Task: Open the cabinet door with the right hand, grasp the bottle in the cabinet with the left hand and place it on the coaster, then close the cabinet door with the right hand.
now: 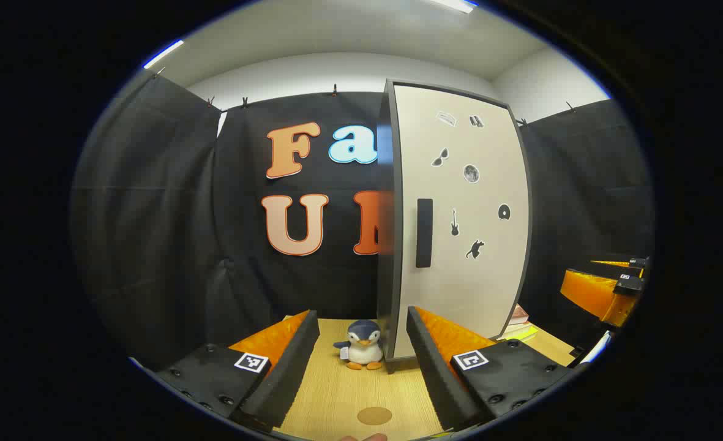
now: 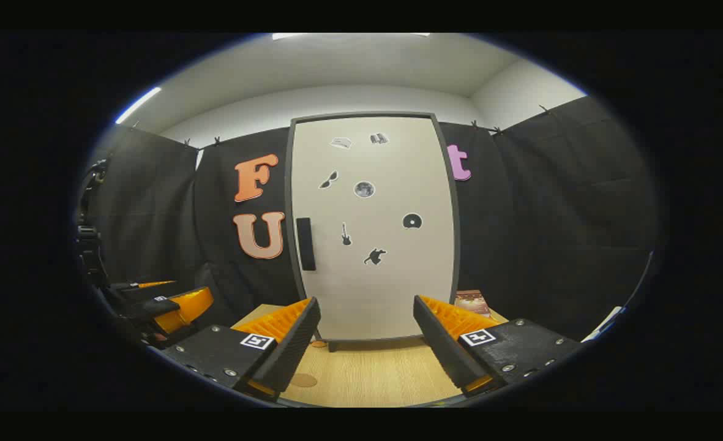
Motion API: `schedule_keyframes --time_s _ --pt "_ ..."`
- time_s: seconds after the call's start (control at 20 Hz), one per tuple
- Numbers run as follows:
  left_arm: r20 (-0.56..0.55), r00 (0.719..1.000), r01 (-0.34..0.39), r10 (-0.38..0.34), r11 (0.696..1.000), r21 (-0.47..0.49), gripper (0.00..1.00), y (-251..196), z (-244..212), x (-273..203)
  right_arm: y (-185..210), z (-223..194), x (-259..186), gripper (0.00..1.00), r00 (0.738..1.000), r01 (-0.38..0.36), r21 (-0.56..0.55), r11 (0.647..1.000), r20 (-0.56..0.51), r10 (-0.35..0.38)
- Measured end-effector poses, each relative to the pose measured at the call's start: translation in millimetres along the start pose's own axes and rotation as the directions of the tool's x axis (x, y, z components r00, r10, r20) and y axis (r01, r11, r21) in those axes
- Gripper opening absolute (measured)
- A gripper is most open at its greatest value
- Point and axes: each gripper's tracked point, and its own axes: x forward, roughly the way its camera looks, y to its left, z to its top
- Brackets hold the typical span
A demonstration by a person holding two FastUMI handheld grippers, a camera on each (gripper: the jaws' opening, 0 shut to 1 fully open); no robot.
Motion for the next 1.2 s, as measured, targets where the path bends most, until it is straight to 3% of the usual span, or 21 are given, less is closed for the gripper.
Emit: schedule_keyframes --time_s 0.1,1.2 --pt "0.001 1.0 0.0 0.0 1.0 0.004 0.94 0.8 0.9 0.0 0.6 0.1 -0.3 0.94 1.0 0.0 0.002 1.0 0.0 0.0" --pt "-0.004 1.0 -0.001 0.0 1.0 -0.008 0.94 6.1 -1.0 3.6 0.8 11.5 -0.2 0.95 1.0 0.011 -0.014 1.0 0.024 -0.011"
